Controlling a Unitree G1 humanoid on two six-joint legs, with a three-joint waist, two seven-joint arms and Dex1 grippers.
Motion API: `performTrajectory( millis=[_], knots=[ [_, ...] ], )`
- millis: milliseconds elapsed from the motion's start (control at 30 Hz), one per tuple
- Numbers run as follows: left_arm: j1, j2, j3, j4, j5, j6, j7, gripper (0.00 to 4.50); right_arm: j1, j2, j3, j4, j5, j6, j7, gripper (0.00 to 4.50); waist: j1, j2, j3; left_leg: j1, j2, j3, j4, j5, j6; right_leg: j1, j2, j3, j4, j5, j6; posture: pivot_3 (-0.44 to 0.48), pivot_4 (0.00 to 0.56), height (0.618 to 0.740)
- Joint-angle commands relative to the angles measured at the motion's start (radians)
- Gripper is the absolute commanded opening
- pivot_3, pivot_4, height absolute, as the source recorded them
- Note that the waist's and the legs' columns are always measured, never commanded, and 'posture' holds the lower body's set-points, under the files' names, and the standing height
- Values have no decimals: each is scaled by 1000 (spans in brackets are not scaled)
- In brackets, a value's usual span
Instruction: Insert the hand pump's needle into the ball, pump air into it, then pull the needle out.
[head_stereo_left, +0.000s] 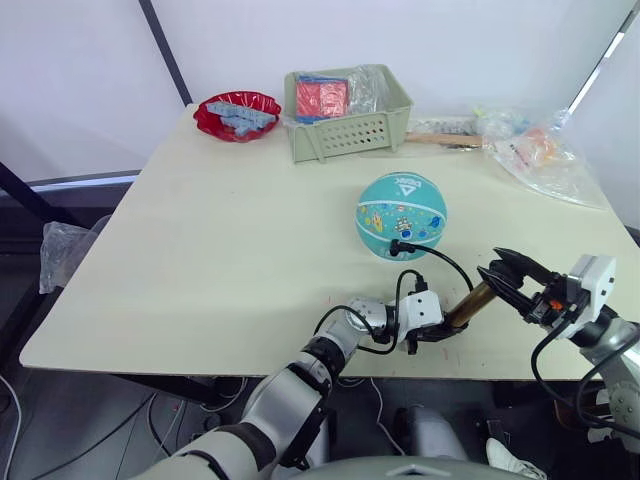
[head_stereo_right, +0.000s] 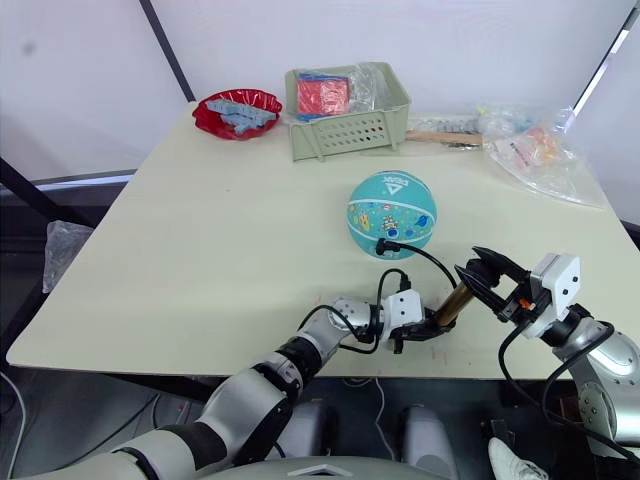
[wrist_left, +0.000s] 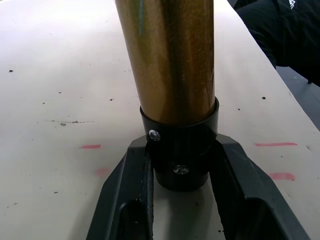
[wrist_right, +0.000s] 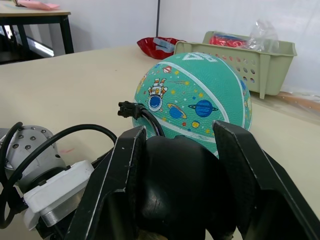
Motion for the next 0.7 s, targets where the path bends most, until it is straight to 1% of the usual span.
performTrajectory(
  millis=[33, 167, 333, 467, 600, 700],
  knots=[
    [31, 26, -43, 63, 58, 37, -16, 1085, 12, -29, -34, -14, 82, 106, 4, 1601, 0, 2, 2, 0, 0, 0, 0, 0, 0, 0, 0, 0, 0, 0, 0, 0, 150, 740],
    [29, 25, -42, 66, 59, 36, -14, 1085, -28, -62, -97, -55, 157, 164, -8, 1601, 2, 7, 6, -1, 0, 0, 0, 0, 0, -1, -1, 0, 0, 0, 0, 0, 150, 740],
    [29, 26, -44, 66, 59, 36, -15, 1085, -114, -125, -208, -90, 274, 251, -37, 1601, 2, 14, 11, -2, -2, 1, 0, 0, 0, -2, -2, 1, 0, 0, 0, 0, 150, 740],
    [30, 26, -45, 66, 59, 36, -14, 1085, -180, -199, -301, -97, 350, 304, -32, 1601, 2, 15, 14, -3, -2, 2, 0, 0, 0, -1, -2, 1, 0, 0, 0, 0, 150, 740],
    [30, 26, -46, 66, 60, 36, -14, 1085, -221, -242, -346, -94, 379, 333, -37, 1600, 2, 15, 16, -3, -3, 2, 0, 0, 0, -2, -2, 1, 0, 0, 1, 0, 150, 740],
    [31, 26, -47, 66, 61, 35, -15, 1085, -281, -292, -395, -75, 406, 354, -41, 1600, 2, 16, 18, -3, -3, 2, 0, 0, 0, -2, -2, 1, 0, 0, 1, 0, 150, 740]
  ],
)
